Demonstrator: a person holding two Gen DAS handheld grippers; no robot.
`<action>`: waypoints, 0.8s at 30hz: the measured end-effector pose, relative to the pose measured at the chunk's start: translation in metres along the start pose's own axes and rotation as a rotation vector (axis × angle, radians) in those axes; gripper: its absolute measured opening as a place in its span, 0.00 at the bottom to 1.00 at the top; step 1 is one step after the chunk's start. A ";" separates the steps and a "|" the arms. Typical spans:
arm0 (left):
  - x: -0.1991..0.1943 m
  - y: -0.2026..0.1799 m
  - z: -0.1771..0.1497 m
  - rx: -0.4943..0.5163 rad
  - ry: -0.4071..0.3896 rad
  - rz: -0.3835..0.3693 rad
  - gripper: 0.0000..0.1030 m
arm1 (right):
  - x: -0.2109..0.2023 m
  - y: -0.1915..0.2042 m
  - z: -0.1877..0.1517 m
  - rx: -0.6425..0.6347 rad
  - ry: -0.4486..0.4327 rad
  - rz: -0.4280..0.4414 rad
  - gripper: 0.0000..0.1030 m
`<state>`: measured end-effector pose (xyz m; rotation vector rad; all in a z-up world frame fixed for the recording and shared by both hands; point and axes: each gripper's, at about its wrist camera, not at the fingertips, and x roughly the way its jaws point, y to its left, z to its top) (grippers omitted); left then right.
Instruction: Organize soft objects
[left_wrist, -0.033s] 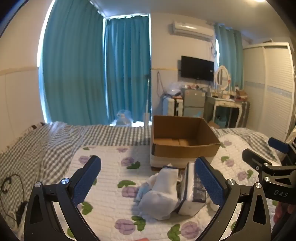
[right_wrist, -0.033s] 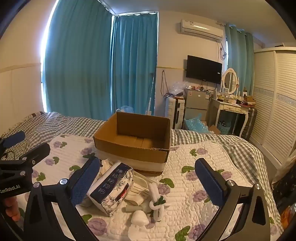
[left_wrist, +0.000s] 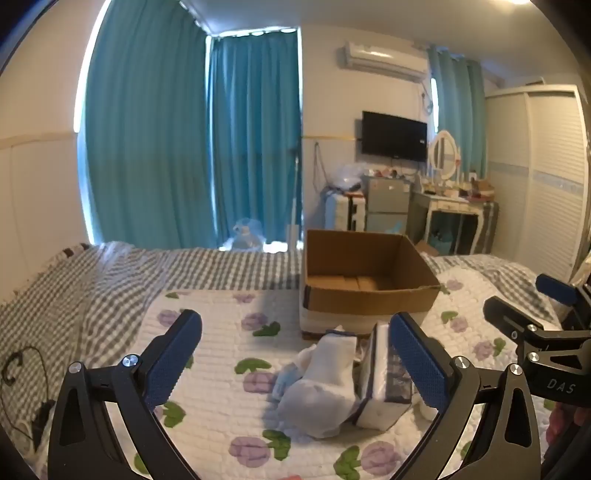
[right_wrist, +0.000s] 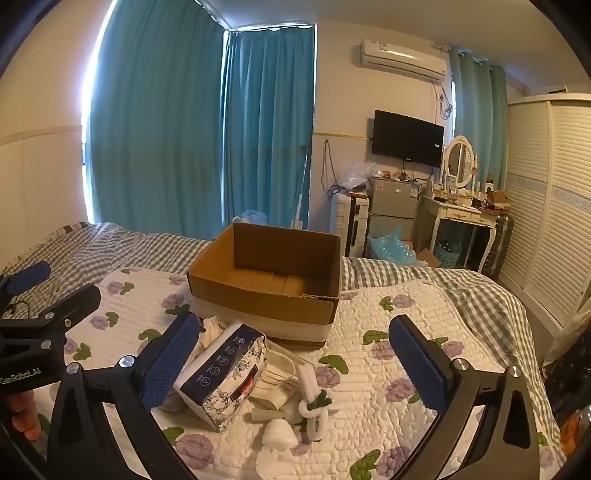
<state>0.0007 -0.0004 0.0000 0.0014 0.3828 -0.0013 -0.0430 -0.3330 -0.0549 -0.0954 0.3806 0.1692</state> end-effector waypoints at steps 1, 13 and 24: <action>0.000 0.000 0.000 0.001 0.001 -0.003 1.00 | 0.000 0.000 0.000 0.000 0.001 -0.002 1.00; 0.004 0.005 -0.003 -0.009 -0.008 -0.005 1.00 | 0.005 0.007 -0.002 -0.001 0.005 -0.007 1.00; -0.001 0.001 -0.002 -0.001 -0.009 0.004 1.00 | 0.003 0.001 -0.003 0.008 0.007 -0.004 1.00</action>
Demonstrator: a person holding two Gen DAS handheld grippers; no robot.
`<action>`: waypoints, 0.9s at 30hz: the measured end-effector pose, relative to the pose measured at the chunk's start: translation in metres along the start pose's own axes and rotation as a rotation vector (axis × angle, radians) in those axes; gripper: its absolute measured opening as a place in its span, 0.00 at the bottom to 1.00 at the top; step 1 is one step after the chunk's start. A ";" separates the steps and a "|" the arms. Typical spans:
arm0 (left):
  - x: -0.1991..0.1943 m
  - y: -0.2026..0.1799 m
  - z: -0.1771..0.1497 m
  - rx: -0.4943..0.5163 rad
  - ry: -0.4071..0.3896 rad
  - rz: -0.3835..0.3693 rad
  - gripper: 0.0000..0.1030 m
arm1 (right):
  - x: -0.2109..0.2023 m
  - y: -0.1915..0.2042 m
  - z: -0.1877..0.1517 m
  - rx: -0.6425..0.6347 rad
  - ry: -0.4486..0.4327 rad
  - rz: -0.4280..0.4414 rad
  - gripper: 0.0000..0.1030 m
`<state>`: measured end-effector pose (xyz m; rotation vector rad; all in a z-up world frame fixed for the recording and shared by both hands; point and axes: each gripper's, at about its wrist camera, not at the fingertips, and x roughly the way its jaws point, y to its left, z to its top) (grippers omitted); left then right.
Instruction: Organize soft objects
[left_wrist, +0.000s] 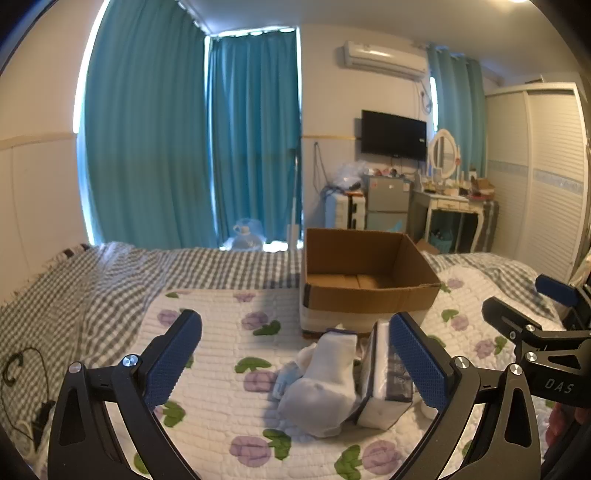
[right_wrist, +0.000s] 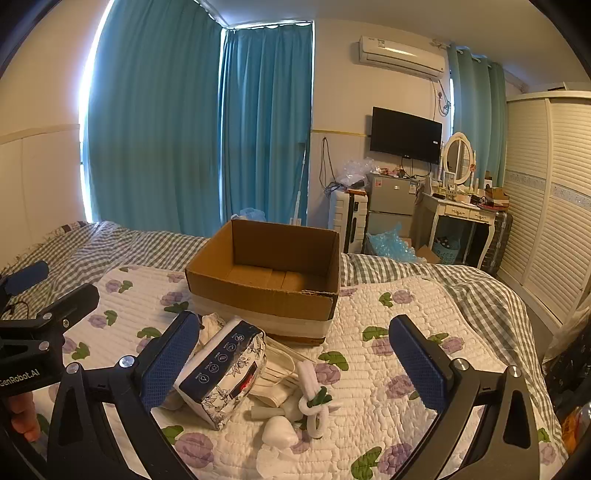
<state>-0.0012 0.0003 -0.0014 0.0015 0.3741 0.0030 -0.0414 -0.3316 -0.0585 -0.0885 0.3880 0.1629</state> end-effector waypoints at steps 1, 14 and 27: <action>0.000 0.000 0.000 0.001 0.001 0.002 1.00 | 0.000 0.000 0.000 0.001 0.001 0.001 1.00; 0.003 0.001 -0.001 0.000 0.010 0.004 1.00 | 0.001 -0.001 -0.001 0.002 0.005 0.003 1.00; 0.006 0.001 -0.006 0.004 0.017 0.010 1.00 | 0.002 -0.002 -0.004 0.012 0.011 0.006 1.00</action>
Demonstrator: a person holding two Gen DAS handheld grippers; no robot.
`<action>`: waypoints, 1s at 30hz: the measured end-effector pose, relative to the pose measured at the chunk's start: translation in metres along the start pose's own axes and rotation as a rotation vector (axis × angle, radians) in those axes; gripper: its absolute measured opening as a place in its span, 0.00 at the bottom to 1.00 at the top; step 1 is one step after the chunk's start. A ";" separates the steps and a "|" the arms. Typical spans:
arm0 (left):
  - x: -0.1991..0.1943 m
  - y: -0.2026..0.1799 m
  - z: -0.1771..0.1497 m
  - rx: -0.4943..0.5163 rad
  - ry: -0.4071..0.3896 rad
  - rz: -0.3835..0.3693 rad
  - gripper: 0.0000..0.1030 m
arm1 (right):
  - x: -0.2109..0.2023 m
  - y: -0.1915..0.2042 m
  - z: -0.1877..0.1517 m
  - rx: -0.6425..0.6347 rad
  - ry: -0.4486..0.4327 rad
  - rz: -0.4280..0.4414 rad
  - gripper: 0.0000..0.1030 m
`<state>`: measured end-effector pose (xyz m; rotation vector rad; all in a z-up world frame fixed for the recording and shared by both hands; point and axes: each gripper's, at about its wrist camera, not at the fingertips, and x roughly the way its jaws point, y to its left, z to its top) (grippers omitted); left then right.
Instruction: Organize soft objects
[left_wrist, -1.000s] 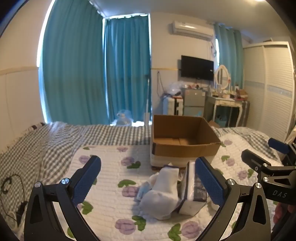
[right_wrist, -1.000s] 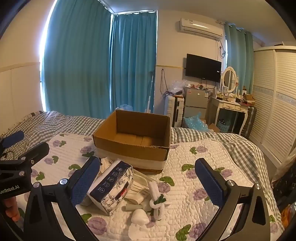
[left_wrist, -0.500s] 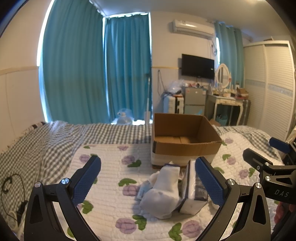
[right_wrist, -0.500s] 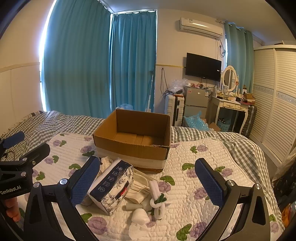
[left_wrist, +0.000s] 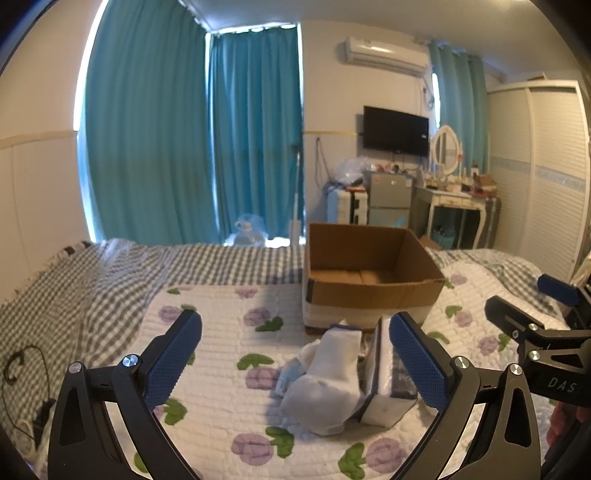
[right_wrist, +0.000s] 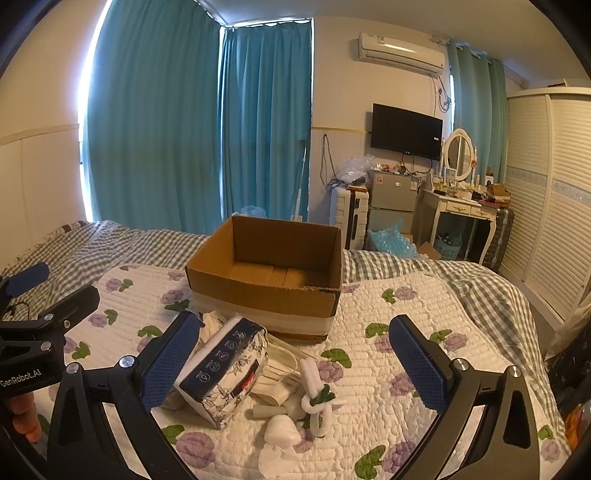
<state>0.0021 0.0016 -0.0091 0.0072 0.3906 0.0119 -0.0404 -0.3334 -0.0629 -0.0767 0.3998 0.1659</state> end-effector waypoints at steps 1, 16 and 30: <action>0.001 0.000 -0.002 0.005 -0.001 0.004 1.00 | 0.001 -0.001 -0.001 0.004 0.002 -0.001 1.00; -0.001 0.001 0.003 -0.006 -0.008 -0.001 1.00 | -0.001 0.005 0.003 -0.009 0.008 0.002 1.00; -0.005 0.005 0.004 -0.012 -0.023 -0.008 1.00 | 0.001 0.011 0.003 -0.026 0.008 0.013 1.00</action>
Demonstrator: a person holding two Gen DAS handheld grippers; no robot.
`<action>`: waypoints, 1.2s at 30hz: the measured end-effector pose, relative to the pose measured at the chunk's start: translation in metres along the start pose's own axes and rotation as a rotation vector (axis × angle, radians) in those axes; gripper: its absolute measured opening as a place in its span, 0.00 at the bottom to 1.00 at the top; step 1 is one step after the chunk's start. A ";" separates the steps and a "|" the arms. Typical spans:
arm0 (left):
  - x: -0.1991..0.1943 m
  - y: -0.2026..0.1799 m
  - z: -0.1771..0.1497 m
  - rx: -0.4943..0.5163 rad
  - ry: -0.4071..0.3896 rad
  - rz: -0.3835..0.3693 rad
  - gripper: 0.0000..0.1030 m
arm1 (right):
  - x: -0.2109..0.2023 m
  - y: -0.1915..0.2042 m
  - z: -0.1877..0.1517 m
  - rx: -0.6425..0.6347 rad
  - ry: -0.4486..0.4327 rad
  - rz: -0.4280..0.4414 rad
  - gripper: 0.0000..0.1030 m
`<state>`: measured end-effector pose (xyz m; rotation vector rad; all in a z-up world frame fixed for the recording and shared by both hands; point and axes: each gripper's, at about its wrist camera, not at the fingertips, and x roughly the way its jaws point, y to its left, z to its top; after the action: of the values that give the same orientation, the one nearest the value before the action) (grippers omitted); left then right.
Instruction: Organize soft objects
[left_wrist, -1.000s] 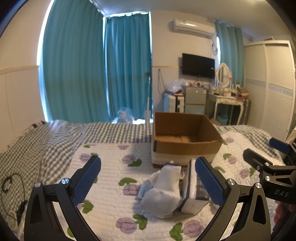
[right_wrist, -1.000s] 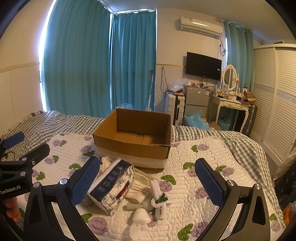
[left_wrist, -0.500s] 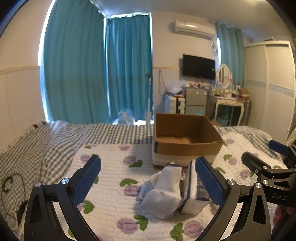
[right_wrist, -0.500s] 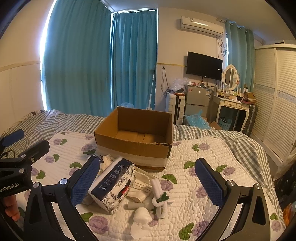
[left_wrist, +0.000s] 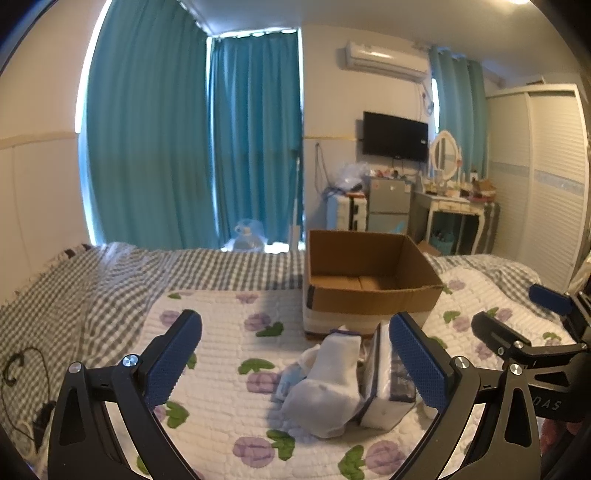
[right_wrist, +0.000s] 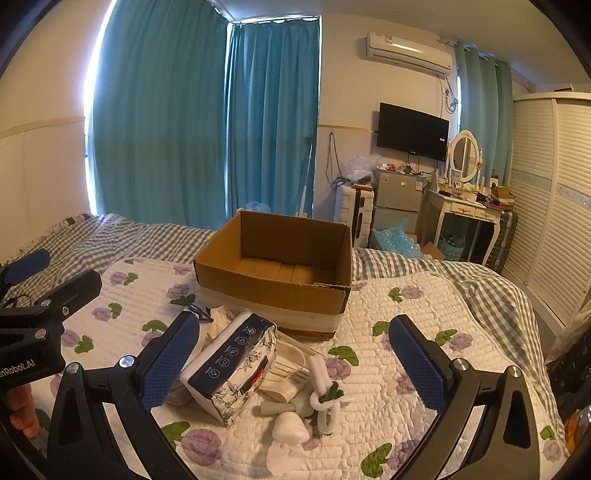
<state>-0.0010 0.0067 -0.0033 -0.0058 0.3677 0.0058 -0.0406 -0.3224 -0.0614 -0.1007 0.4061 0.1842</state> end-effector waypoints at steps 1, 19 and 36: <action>0.000 0.001 0.000 0.000 -0.001 0.001 1.00 | 0.000 0.000 0.000 0.000 0.001 0.002 1.00; 0.029 0.028 -0.010 0.008 0.066 0.049 1.00 | 0.053 0.045 -0.032 -0.066 0.170 0.101 1.00; 0.076 -0.002 -0.047 0.103 0.251 -0.003 0.99 | 0.074 0.024 -0.039 -0.016 0.207 0.165 0.46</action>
<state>0.0527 0.0050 -0.0746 0.0958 0.6189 -0.0171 0.0061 -0.2924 -0.1280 -0.1026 0.6198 0.3411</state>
